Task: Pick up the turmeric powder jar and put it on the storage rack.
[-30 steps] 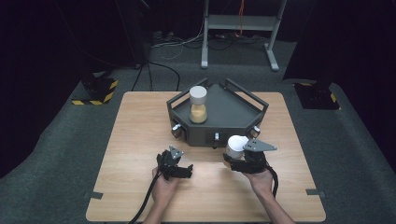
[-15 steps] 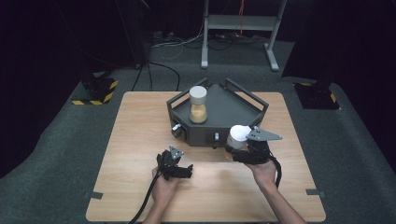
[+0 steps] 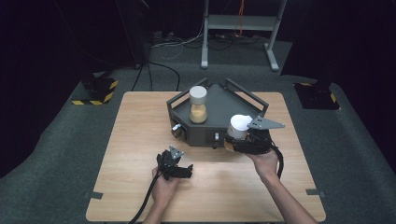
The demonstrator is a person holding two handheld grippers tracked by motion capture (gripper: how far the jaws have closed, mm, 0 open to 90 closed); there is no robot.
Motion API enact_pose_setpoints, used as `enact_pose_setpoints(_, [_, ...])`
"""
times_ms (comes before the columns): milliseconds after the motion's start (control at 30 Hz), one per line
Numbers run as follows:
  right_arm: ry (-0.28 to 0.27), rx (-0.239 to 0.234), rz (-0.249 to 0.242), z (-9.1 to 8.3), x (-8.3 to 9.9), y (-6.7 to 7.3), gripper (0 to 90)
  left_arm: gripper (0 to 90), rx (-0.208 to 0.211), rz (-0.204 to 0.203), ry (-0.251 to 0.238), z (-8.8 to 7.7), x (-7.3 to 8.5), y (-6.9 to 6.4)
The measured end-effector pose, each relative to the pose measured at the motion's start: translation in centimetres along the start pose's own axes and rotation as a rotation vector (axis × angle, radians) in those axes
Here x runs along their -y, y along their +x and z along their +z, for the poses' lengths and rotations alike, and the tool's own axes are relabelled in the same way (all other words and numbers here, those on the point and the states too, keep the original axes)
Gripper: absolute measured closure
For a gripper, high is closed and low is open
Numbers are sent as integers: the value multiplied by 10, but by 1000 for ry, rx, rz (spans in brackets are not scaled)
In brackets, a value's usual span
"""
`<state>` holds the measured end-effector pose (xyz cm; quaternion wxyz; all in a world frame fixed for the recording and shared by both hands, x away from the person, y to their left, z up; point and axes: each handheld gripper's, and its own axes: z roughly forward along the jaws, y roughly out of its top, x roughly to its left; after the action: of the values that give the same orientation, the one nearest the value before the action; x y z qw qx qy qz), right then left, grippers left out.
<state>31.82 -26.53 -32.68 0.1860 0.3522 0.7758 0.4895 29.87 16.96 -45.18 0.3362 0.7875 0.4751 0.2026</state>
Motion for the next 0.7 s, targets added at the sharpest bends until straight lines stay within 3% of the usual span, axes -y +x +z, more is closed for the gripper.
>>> enact_pose_setpoints(700, [0,27,24,-3,-31,-15,304,23,0,0,0,0,0,0])
